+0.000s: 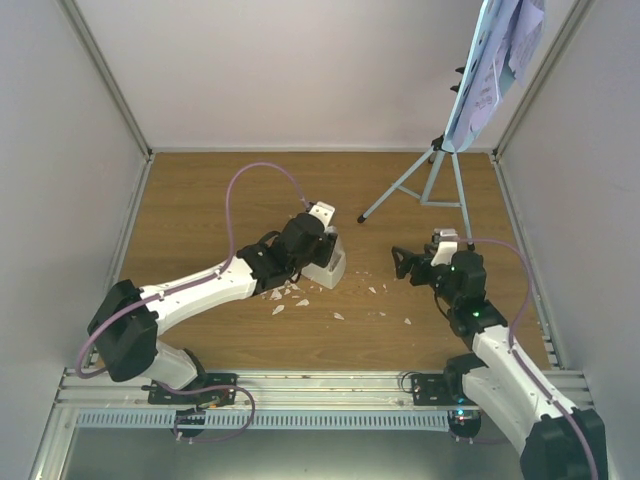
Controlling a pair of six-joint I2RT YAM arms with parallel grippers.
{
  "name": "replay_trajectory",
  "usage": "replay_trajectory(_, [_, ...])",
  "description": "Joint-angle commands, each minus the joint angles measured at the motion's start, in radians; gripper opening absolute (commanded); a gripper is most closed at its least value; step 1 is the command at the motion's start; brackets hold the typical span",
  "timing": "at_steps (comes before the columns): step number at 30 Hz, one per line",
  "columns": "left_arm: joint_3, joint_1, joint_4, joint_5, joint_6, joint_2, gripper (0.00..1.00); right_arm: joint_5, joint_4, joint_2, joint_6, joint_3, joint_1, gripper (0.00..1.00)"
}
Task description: Pack up the instrument practice props
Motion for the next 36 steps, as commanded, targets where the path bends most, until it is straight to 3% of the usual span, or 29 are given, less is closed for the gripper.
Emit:
replay_trajectory(1, [0.004, -0.009, 0.121, 0.036, -0.039, -0.015, 0.56, -0.101, 0.072, 0.042, 0.009, -0.007, -0.009, 1.0])
replay_trajectory(5, [-0.019, -0.008, 0.127, 0.134, -0.032, -0.06, 0.8, -0.22, 0.113, 0.103, -0.002, -0.002, 0.0, 0.98])
replay_trajectory(8, [-0.025, -0.008, 0.102, 0.178, -0.009, -0.114, 0.9, -0.267, 0.148, 0.141, -0.008, -0.005, 0.054, 0.95])
replay_trajectory(11, [0.01, -0.002, 0.031, 0.168, 0.046, -0.172, 0.96, -0.241, 0.175, 0.178, -0.023, -0.002, 0.162, 0.95])
replay_trajectory(14, [0.091, 0.051, -0.046, 0.249, 0.12, -0.22, 0.99, -0.155, 0.205, 0.24, -0.034, 0.008, 0.301, 0.94])
replay_trajectory(18, [0.25, 0.247, -0.19, 0.513, 0.162, -0.21, 0.99, -0.02, 0.295, 0.35, -0.014, 0.006, 0.459, 0.92])
replay_trajectory(20, [0.265, 0.331, -0.202, 0.57, 0.184, -0.221, 0.99, 0.031, 0.337, 0.422, -0.002, 0.006, 0.494, 0.91])
replay_trajectory(22, [0.237, 0.373, -0.187, 0.539, 0.216, -0.251, 0.99, 0.049, 0.381, 0.482, 0.006, 0.007, 0.506, 0.91])
replay_trajectory(28, [0.107, 0.383, -0.136, 0.246, 0.328, -0.356, 0.99, 0.059, 0.484, 0.632, 0.031, 0.026, 0.508, 0.91])
replay_trajectory(36, [-0.037, 0.386, -0.046, 0.18, 0.385, -0.389, 0.99, 0.129, 0.496, 0.751, 0.026, 0.076, 0.508, 0.95])
